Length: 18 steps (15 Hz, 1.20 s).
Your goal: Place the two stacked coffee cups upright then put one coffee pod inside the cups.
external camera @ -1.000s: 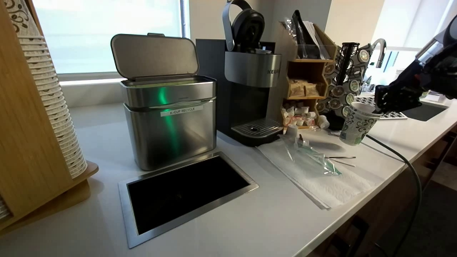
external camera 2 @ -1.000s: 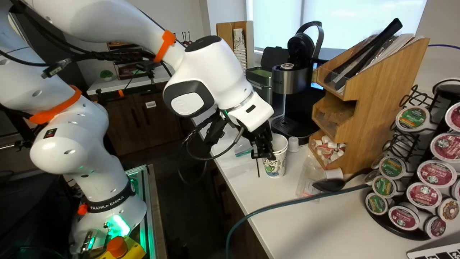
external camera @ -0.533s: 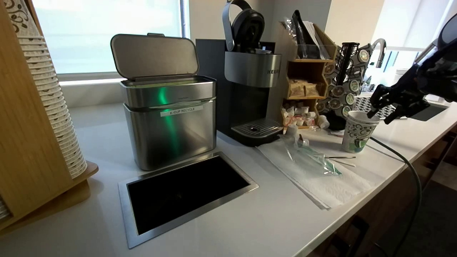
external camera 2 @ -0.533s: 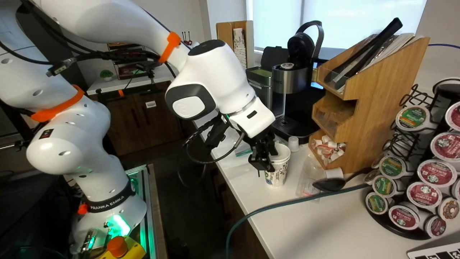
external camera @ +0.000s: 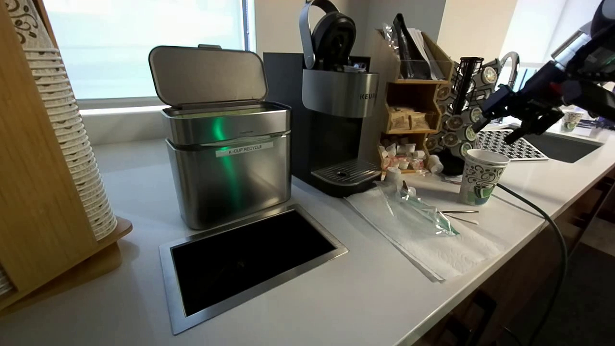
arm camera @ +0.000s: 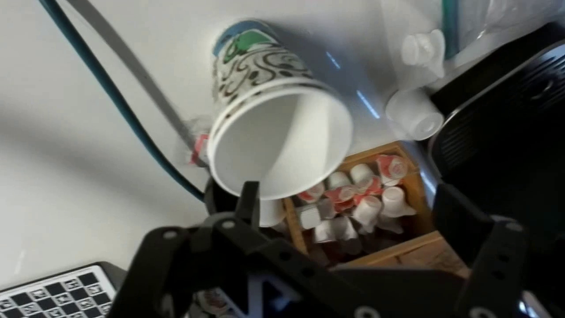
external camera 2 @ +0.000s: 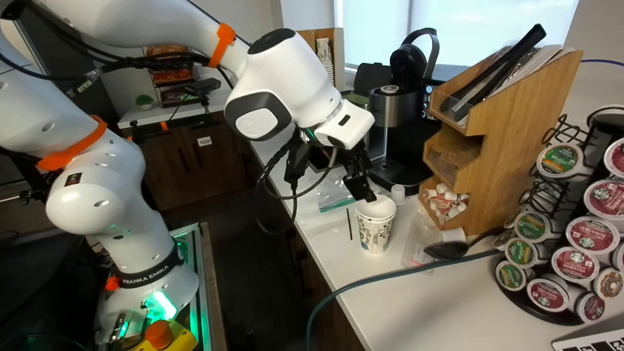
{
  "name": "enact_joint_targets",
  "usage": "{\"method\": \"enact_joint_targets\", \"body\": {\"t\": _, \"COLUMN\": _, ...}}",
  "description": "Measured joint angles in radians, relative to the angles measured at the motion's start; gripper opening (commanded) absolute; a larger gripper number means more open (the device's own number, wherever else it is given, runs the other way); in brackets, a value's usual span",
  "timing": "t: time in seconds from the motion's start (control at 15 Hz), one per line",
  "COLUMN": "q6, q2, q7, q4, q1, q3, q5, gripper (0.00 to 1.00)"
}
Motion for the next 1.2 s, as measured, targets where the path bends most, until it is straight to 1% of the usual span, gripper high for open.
{"method": "enact_joint_targets", "body": {"t": 0.13, "q6": -0.041, "q2": -0.011, "q7": -0.057, "q4": -0.001, "q1": 0.054, "q3": -0.006, "q5": 0.0, "gripper": 1.0}}
{"method": "enact_joint_targets", "body": {"t": 0.27, "q6": -0.092, "q2": -0.004, "q7": -0.106, "q4": 0.001, "q1": 0.081, "q3": 0.014, "q5": -0.001, "gripper": 1.0}}
{"method": "enact_joint_targets", "body": {"t": 0.4, "q6": -0.135, "q2": 0.013, "q7": -0.12, "q4": 0.007, "q1": 0.066, "q3": 0.06, "q5": -0.044, "gripper": 1.0}}
{"method": "enact_joint_targets", "body": {"t": 0.53, "q6": -0.152, "q2": 0.03, "q7": -0.122, "q4": 0.017, "q1": 0.04, "q3": 0.108, "q5": -0.105, "gripper": 1.0}}
{"method": "enact_joint_targets", "body": {"t": 0.67, "q6": -0.152, "q2": 0.039, "q7": -0.122, "q4": 0.023, "q1": 0.027, "q3": 0.125, "q5": -0.121, "gripper": 1.0}}
{"method": "enact_joint_targets", "body": {"t": 0.87, "q6": -0.155, "q2": 0.044, "q7": -0.132, "q4": 0.024, "q1": 0.022, "q3": 0.125, "q5": -0.123, "gripper": 1.0}}
{"method": "enact_joint_targets", "body": {"t": 0.93, "q6": -0.164, "q2": 0.049, "q7": -0.155, "q4": 0.023, "q1": 0.025, "q3": 0.122, "q5": -0.111, "gripper": 1.0}}
{"method": "enact_joint_targets", "body": {"t": 1.07, "q6": -0.196, "q2": 0.072, "q7": -0.286, "q4": 0.036, "q1": 0.067, "q3": 0.089, "q5": -0.032, "gripper": 1.0}}
{"method": "enact_joint_targets", "body": {"t": 1.2, "q6": -0.263, "q2": 0.117, "q7": -0.38, "q4": 0.088, "q1": 0.085, "q3": 0.079, "q5": -0.02, "gripper": 1.0}}
